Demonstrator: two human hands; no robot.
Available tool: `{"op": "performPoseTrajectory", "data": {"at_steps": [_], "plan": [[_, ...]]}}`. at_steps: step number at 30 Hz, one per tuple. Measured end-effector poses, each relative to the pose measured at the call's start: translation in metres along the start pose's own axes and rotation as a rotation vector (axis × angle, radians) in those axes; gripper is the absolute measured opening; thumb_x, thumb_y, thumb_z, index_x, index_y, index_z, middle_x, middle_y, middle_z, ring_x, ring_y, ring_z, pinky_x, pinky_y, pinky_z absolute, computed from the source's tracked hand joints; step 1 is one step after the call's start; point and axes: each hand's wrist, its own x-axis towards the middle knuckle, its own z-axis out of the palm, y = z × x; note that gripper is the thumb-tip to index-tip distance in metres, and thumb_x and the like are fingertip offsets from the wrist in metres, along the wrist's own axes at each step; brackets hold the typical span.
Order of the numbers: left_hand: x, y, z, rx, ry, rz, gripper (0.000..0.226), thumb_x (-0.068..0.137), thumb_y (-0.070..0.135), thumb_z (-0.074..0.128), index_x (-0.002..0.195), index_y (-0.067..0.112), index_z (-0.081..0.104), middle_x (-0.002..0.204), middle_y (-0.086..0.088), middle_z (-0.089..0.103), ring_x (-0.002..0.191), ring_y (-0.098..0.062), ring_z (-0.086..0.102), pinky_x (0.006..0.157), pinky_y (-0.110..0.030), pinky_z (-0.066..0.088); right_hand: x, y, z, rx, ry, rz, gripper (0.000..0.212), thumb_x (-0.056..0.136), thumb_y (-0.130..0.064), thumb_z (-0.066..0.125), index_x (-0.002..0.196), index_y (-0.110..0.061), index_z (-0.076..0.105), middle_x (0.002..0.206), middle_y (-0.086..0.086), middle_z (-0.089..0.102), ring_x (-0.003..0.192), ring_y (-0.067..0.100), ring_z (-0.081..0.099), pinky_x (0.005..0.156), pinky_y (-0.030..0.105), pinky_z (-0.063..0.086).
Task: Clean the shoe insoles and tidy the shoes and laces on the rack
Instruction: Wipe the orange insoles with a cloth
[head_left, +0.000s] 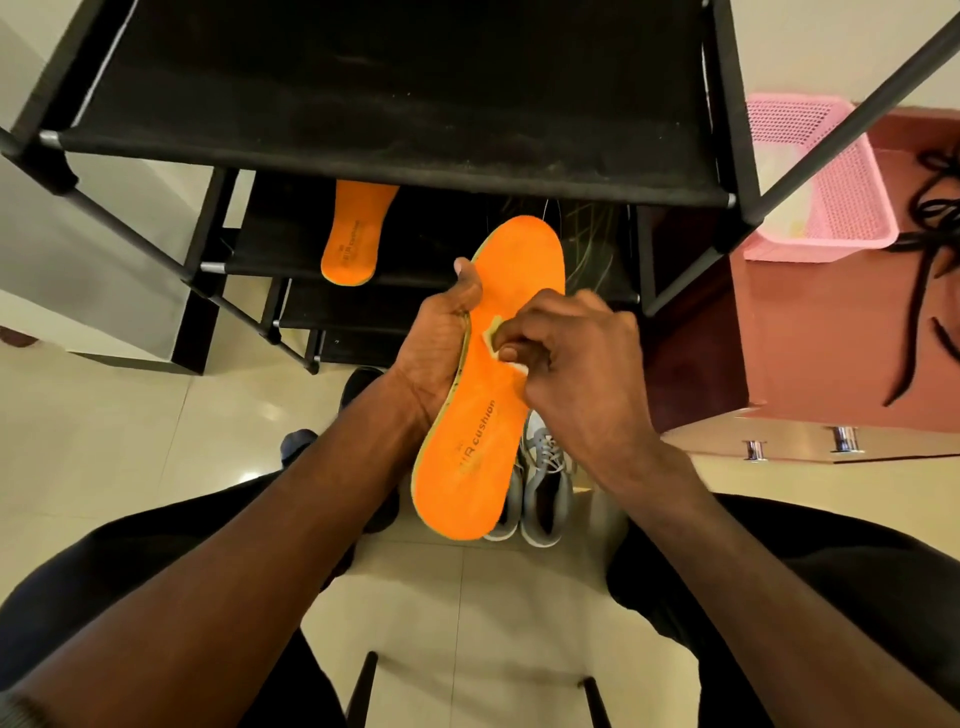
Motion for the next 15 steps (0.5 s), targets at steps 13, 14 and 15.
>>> {"op": "performPoseTrajectory", "data": {"at_steps": [13,14,15], "plan": [[0.008,0.000,-0.006,-0.051,0.059,-0.020,0.055,0.109,0.051,0.032,0.107,0.009,0.068,0.101,-0.009,0.068,0.086,-0.018,0.065,0.078,-0.032,0.054,-0.005,-0.009,0.006,0.082,0.003,-0.053,0.024,0.090,-0.025,0.057,0.084,-0.028,0.080,0.088,-0.014,0.071,0.083,0.021,0.057,0.075,0.047,0.042],[0.008,-0.002,-0.005,-0.053,0.051,-0.026,0.061,0.110,0.050,0.029,0.098,0.010,0.074,0.092,-0.006,0.073,0.078,-0.016,0.070,0.072,-0.030,0.058,-0.001,-0.007,0.003,-0.015,0.026,-0.024,0.018,0.089,-0.024,0.065,0.085,-0.032,0.080,0.089,-0.015,0.071,0.086,0.020,0.057,0.077,0.046,0.040],[0.007,-0.004,-0.003,-0.042,0.026,-0.029,0.066,0.110,0.049,0.027,0.091,0.014,0.079,0.085,-0.004,0.075,0.072,-0.014,0.072,0.067,-0.027,0.060,0.003,-0.002,-0.001,-0.122,0.055,0.030,0.016,0.086,-0.022,0.074,0.086,-0.036,0.079,0.091,-0.015,0.071,0.089,0.020,0.058,0.079,0.045,0.038]]}}
